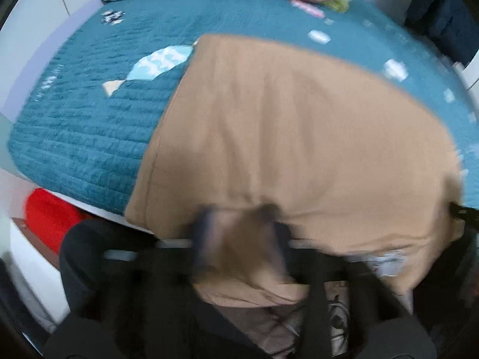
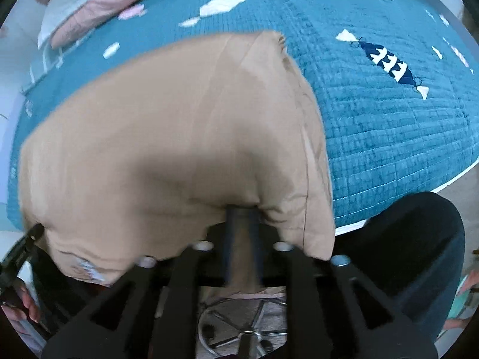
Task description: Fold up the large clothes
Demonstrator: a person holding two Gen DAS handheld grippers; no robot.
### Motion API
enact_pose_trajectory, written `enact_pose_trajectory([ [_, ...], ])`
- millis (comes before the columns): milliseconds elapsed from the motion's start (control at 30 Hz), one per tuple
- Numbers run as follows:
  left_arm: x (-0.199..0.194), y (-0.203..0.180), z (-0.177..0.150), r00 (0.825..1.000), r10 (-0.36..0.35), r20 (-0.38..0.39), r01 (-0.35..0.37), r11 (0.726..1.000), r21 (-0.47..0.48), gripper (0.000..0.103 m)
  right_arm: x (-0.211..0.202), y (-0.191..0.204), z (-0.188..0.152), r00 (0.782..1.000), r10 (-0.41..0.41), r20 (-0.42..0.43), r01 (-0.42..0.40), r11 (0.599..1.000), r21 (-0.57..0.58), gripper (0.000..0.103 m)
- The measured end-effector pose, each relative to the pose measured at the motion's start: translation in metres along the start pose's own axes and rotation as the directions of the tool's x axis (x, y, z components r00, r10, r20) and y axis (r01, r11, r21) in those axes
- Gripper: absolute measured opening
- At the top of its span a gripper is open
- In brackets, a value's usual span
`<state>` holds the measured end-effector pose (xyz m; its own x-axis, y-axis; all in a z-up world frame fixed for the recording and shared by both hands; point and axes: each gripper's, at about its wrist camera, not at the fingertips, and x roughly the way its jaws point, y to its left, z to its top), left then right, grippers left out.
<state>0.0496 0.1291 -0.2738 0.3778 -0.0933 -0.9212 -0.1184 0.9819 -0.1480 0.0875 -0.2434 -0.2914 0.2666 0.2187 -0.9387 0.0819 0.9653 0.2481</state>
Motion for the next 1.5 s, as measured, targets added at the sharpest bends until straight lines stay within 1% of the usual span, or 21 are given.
enact_pose_trajectory([
  [33, -0.010, 0.000, 0.004, 0.998, -0.062, 0.032, 0.062, 0.998, -0.019, 0.084, -0.009, 0.000, 0.005, 0.999, 0.042, 0.022, -0.042, 0.999, 0.022, 0.055],
  [67, -0.017, 0.000, 0.007, 0.995, -0.086, 0.052, 0.087, 0.996, -0.024, 0.084, -0.019, 0.000, 0.013, 0.998, 0.037, 0.051, -0.038, 0.999, 0.027, 0.065],
  [167, -0.031, -0.003, 0.025, 0.993, -0.083, 0.087, 0.083, 0.997, 0.005, 0.084, -0.039, 0.001, 0.026, 0.990, -0.035, 0.135, 0.036, 0.999, -0.001, 0.079],
  [233, -0.031, -0.003, 0.039, 0.992, -0.077, 0.095, 0.076, 0.997, 0.014, 0.086, -0.043, -0.006, 0.040, 0.988, -0.051, 0.149, 0.050, 0.999, 0.013, 0.085],
  [400, -0.010, 0.006, 0.074, 0.997, -0.047, 0.068, 0.048, 0.999, -0.016, 0.090, -0.035, -0.026, 0.075, 0.987, -0.085, 0.136, 0.078, 0.996, 0.052, 0.087],
  [433, -0.001, 0.009, 0.080, 0.998, -0.045, 0.048, 0.047, 0.998, -0.029, 0.090, -0.043, -0.039, 0.074, 0.988, -0.079, 0.129, 0.073, 0.996, 0.051, 0.087],
  [533, 0.020, 0.018, 0.090, 0.999, -0.041, 0.014, 0.041, 0.997, -0.062, 0.090, -0.027, -0.036, 0.091, 0.994, -0.050, 0.102, 0.043, 0.997, 0.063, 0.087],
  [667, 0.043, 0.030, 0.115, 0.998, -0.065, 0.014, 0.066, 0.989, -0.131, 0.090, 0.002, -0.026, 0.118, 0.998, 0.004, 0.066, -0.008, 0.998, 0.065, 0.087],
  [733, 0.056, 0.038, 0.129, 0.994, -0.108, 0.027, 0.111, 0.977, -0.180, 0.090, 0.019, -0.022, 0.129, 0.999, 0.043, 0.034, -0.045, 0.997, 0.059, 0.087],
  [800, 0.072, 0.044, 0.137, 0.992, -0.124, 0.008, 0.122, 0.964, -0.237, 0.092, 0.041, -0.020, 0.138, 0.995, 0.102, -0.005, -0.101, 0.992, 0.080, 0.087],
  [833, 0.086, 0.050, 0.140, 0.988, -0.156, -0.006, 0.148, 0.948, -0.282, 0.092, 0.049, -0.022, 0.141, 0.994, 0.111, -0.016, -0.108, 0.989, 0.101, 0.093],
  [933, 0.099, 0.059, 0.139, 0.980, -0.198, 0.024, 0.193, 0.911, -0.364, 0.093, 0.067, -0.026, 0.147, 0.991, 0.132, 0.003, -0.131, 0.978, 0.163, 0.097],
  [967, 0.098, 0.059, 0.138, 0.980, -0.196, 0.037, 0.196, 0.910, -0.366, 0.091, 0.067, -0.026, 0.148, 0.992, 0.125, 0.012, -0.125, 0.980, 0.157, 0.095],
  [1000, 0.095, 0.056, 0.137, 0.980, -0.195, 0.046, 0.199, 0.916, -0.350, 0.077, 0.064, -0.021, 0.148, 0.995, 0.095, 0.030, -0.098, 0.986, 0.131, 0.093],
  [1033, 0.093, 0.052, 0.136, 0.978, -0.206, 0.046, 0.209, 0.923, -0.322, 0.069, 0.062, -0.018, 0.147, 0.996, 0.073, 0.042, -0.078, 0.990, 0.119, 0.081],
  [1067, 0.091, 0.050, 0.135, 0.976, -0.212, 0.046, 0.216, 0.927, -0.305, 0.054, 0.058, -0.013, 0.145, 0.996, 0.067, 0.058, -0.073, 0.993, 0.098, 0.068],
  [1100, 0.087, 0.047, 0.134, 0.975, -0.215, 0.052, 0.221, 0.933, -0.286, 0.045, 0.057, -0.011, 0.143, 0.995, 0.082, 0.064, -0.088, 0.992, 0.090, 0.060],
  [1133, 0.082, 0.042, 0.133, 0.977, -0.203, 0.063, 0.212, 0.943, -0.257, 0.043, 0.054, -0.008, 0.141, 0.993, 0.097, 0.068, -0.103, 0.991, 0.089, 0.049],
  [1167, 0.078, 0.037, 0.132, 0.981, -0.183, 0.069, 0.194, 0.953, -0.234, 0.039, 0.049, -0.007, 0.139, 0.992, 0.095, 0.085, -0.103, 0.991, 0.089, 0.045],
  [1300, 0.055, 0.019, 0.131, 0.985, -0.133, 0.114, 0.151, 0.973, -0.174, 0.034, 0.022, 0.001, 0.133, 0.982, 0.079, 0.170, -0.092, 0.993, 0.074, 0.039],
  [1500, 0.015, 0.013, 0.141, 0.965, -0.183, 0.187, 0.214, 0.963, -0.165, 0.033, -0.029, 0.004, 0.141, 0.955, 0.121, 0.270, -0.137, 0.990, 0.038, 0.037],
])
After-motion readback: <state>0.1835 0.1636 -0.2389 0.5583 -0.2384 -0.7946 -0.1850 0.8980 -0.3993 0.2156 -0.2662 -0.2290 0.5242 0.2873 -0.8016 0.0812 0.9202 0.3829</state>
